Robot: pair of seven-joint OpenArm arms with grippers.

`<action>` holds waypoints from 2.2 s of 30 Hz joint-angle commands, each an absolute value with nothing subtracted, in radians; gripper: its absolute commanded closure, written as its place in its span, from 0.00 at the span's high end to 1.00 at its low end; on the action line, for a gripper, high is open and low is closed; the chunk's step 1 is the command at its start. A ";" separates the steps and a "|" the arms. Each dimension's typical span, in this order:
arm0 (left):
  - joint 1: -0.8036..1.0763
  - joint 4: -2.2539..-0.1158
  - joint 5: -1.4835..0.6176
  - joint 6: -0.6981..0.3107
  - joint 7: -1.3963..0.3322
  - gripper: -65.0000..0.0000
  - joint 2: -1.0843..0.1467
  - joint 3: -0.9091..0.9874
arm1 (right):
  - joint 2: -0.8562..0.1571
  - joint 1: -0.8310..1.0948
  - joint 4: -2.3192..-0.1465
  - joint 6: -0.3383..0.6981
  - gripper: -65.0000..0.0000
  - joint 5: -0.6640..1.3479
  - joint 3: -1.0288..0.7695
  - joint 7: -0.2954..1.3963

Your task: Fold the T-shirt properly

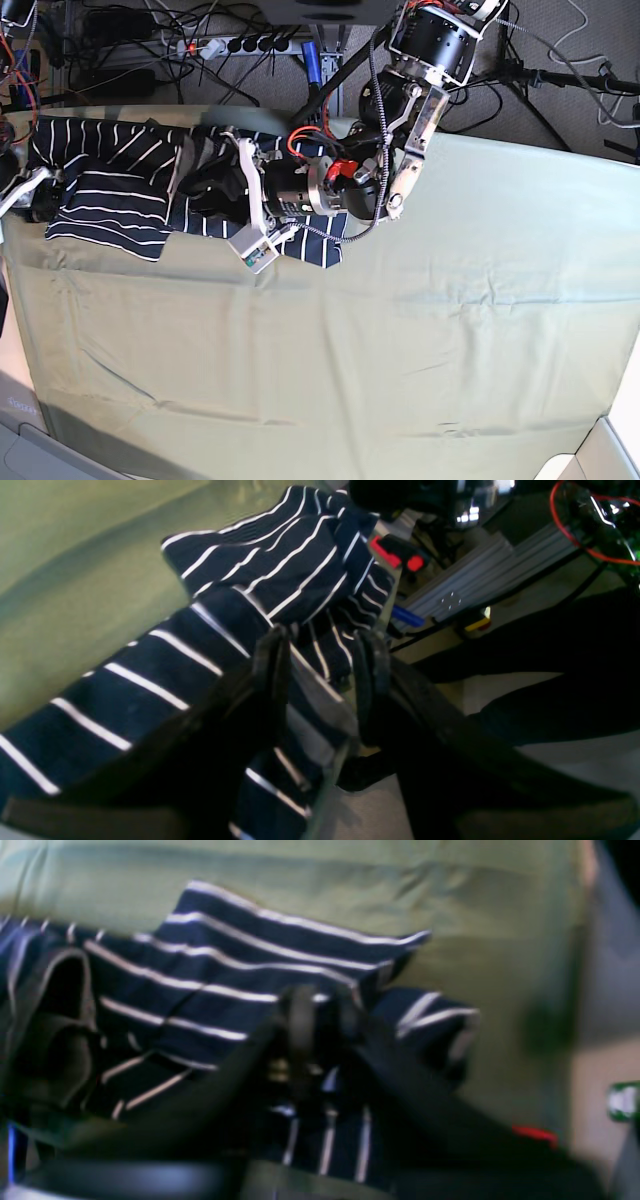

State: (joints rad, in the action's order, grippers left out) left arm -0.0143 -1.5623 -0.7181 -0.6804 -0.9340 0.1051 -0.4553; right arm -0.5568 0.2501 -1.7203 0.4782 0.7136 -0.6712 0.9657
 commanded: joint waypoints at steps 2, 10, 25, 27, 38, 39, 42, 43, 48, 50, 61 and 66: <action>-0.037 -1.585 -0.756 -0.698 -0.913 0.37 0.120 -0.457 | -0.582 0.233 -1.732 0.493 0.53 0.722 -0.739 0.942; -0.036 -1.615 -0.751 -0.698 -0.960 0.37 0.112 -0.426 | -0.643 0.240 -1.518 0.493 0.62 0.765 -0.801 0.934; -0.036 -1.615 -0.789 -0.698 -0.966 0.37 0.035 -0.345 | -0.619 0.189 -1.325 0.520 0.62 0.820 -0.650 0.936; -0.036 -1.615 -0.789 -0.698 -0.967 0.37 0.030 -0.344 | -0.605 0.189 -1.325 0.520 0.62 0.819 -0.631 0.936; -0.036 -1.615 -0.829 -0.698 -0.982 0.37 0.004 -0.205 | -0.583 0.189 -1.331 0.520 0.00 0.812 -0.600 0.936; -0.036 -1.615 -0.834 -0.698 -0.984 0.37 -0.011 -0.188 | -0.582 0.189 -1.336 0.520 0.00 0.812 -0.600 0.937; -0.033 -1.615 -0.834 -0.698 -0.985 0.37 -0.067 -0.138 | -0.582 0.189 -1.382 0.520 0.00 0.841 -0.601 0.945; -0.032 -1.615 -0.833 -0.698 -0.985 0.37 -0.088 -0.123 | -0.581 0.189 -1.407 0.520 0.00 0.854 -0.601 0.953; -0.001 -1.615 -0.786 -0.698 -0.992 0.37 -0.201 -0.090 | -0.577 0.189 -1.612 0.520 0.00 0.857 -0.601 0.975; 0.029 -1.615 -0.768 -0.698 -0.991 0.37 -0.240 -0.090 | -0.561 0.189 -1.709 0.521 0.00 0.867 -0.601 0.982; 0.186 -1.612 -0.724 -0.698 -0.915 0.37 -0.271 -0.090 | -0.343 0.192 -1.980 0.520 0.00 0.807 -0.354 0.984; 0.197 -1.611 -0.724 -0.698 -0.916 0.37 -0.266 -0.090 | -0.235 0.192 -2.028 0.521 0.00 0.743 -0.224 0.984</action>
